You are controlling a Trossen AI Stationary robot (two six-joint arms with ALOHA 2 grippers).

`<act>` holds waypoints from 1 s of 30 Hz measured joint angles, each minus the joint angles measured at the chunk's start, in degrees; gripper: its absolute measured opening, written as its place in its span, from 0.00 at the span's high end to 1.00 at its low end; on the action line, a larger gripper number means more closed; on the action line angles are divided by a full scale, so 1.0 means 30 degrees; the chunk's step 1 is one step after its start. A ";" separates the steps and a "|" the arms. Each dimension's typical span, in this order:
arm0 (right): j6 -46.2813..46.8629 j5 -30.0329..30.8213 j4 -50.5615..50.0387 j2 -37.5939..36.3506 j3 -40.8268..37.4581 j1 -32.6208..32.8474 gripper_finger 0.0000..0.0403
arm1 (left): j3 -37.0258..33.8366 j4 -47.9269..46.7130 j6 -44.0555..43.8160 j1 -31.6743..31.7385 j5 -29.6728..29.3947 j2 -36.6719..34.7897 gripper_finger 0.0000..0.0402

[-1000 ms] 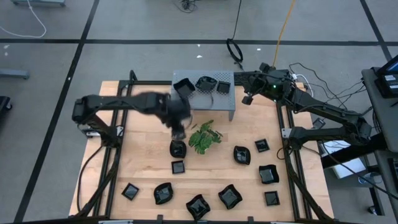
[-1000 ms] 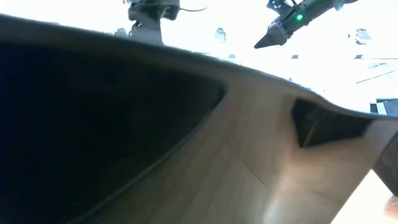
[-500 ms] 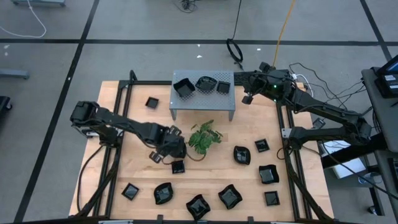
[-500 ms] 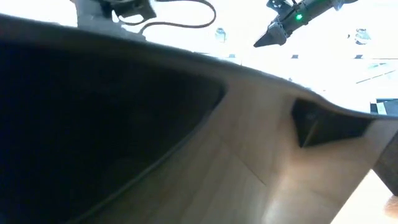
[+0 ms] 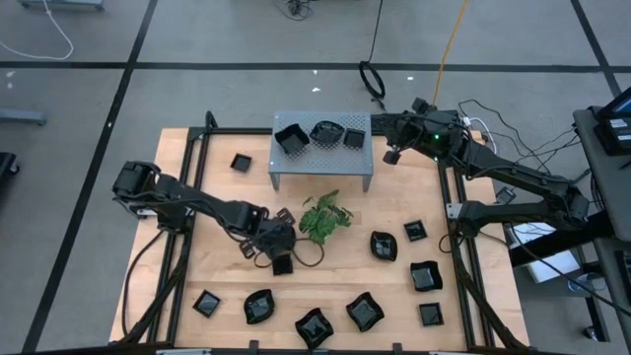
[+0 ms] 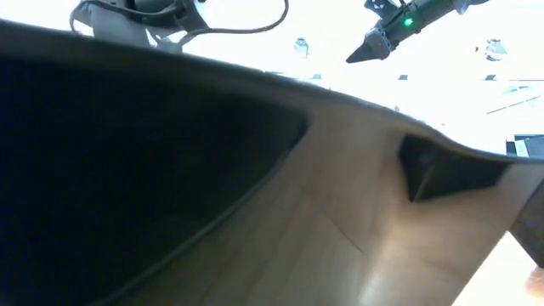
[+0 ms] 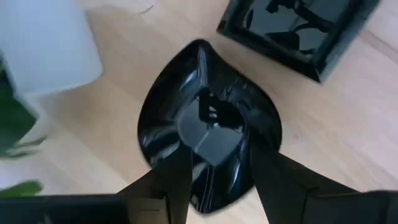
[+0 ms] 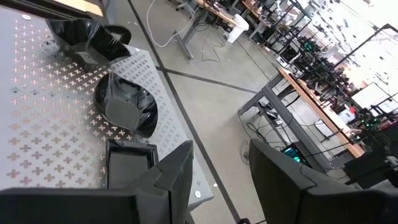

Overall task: Pick & Place Mini shaped plates
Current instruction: Stack the leaf-shaped plate on top of the stacked leaf-shaped plates on the shelf

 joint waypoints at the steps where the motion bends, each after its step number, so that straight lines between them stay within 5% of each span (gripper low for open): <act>1: 0.0005 0.0000 0.0051 0.0000 0.0000 0.0000 0.64 | -0.0001 0.0058 0.0075 -0.0011 0.0005 0.0163 0.59; 17: 0.0058 -0.0001 0.0288 0.0000 0.0001 0.0001 0.64 | 0.1703 -0.1149 -0.0475 -0.0425 -0.1986 0.0530 0.59; 23: 0.1093 -0.0003 0.0280 0.0000 0.0000 0.0005 0.64 | 0.3082 -0.2033 -0.5235 -0.1171 0.1563 0.0523 0.59; 30: 0.1470 -0.0007 0.0273 0.0000 0.0000 0.0000 0.64 | 0.2497 -0.1913 -0.7650 -0.1680 0.1653 0.1140 0.59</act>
